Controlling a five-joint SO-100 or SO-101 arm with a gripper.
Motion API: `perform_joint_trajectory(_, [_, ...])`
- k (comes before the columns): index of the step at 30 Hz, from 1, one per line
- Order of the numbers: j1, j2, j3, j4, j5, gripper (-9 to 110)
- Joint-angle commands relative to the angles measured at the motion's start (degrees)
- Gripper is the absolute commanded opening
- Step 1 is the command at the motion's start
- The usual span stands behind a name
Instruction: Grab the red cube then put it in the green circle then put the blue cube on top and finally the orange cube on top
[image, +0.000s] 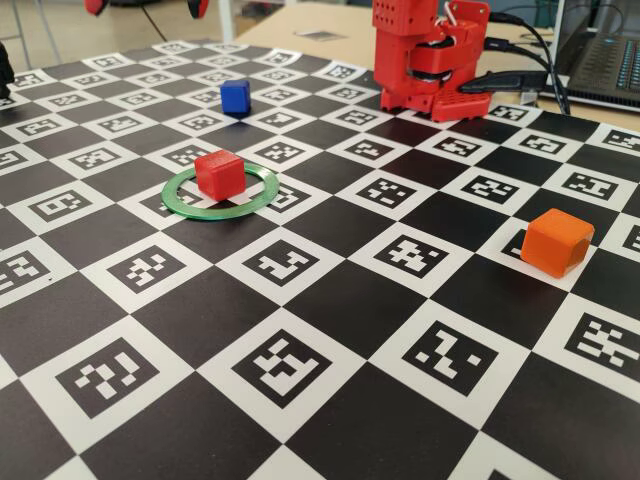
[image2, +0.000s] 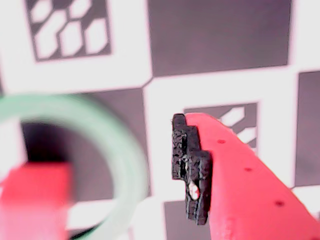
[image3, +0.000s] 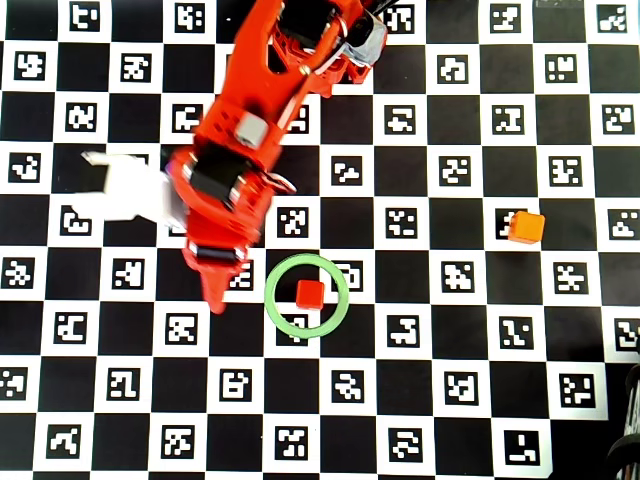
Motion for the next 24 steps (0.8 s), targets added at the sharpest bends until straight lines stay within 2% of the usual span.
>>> perform_joint_trajectory(1, [5.80,6.59,2.64,-0.18,-5.36,48])
perform_joint_trajectory(10, [16.35,9.32,16.96,-10.63,-16.44,48])
perform_joint_trajectory(24, [18.37,14.68,33.75,-19.51,-21.71,48])
